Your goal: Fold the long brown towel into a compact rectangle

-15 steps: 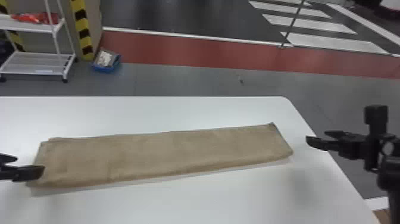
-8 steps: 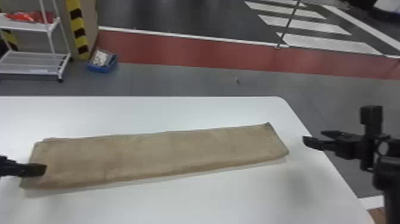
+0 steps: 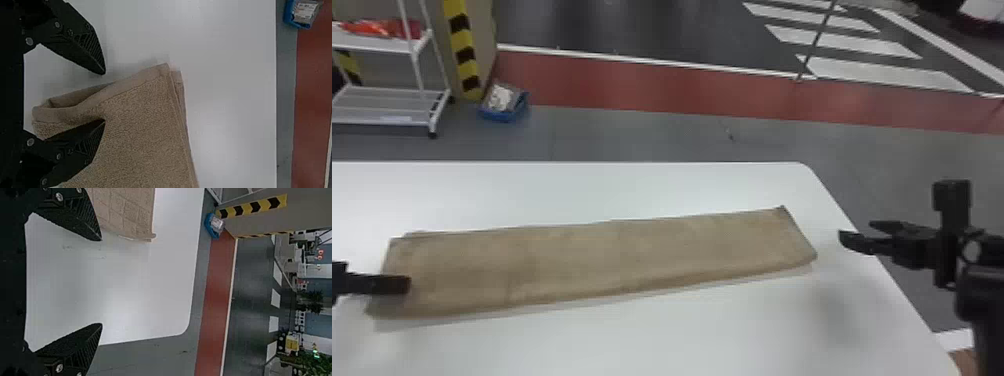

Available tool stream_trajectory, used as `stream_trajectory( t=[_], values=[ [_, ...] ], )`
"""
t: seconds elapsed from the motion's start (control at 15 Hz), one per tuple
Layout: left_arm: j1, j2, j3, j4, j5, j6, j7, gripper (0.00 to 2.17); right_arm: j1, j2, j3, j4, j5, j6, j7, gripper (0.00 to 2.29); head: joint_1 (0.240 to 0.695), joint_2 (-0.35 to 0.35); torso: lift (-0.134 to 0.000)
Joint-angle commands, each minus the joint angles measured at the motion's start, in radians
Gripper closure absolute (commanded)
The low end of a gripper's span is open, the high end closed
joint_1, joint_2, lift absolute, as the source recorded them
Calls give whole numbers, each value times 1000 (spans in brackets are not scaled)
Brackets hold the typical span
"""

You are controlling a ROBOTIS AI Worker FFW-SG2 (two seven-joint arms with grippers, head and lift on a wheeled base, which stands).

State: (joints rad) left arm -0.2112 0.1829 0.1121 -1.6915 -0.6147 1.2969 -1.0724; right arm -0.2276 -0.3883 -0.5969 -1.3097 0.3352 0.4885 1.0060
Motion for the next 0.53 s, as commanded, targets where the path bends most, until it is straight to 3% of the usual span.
stream_trajectory(
  t=[0.0,0.13,0.27,0.47],
  values=[
    [-8,1,3,13,7,-3,-21,1065,-4,-1,0,9,1,-1,-1,117,695,-251,-124],
    [-8,0,8,10,13,-3,-23,1733,-9,-6,5,17,2,-14,-4,117,695,-256,-124],
    [-5,0,11,1,16,0,-50,2111,-9,-7,5,21,2,-14,-4,117,695,-258,-124],
    [7,3,17,-37,15,-3,-80,2142,-16,-9,9,41,4,-29,-9,117,695,-267,-124]
  ],
)
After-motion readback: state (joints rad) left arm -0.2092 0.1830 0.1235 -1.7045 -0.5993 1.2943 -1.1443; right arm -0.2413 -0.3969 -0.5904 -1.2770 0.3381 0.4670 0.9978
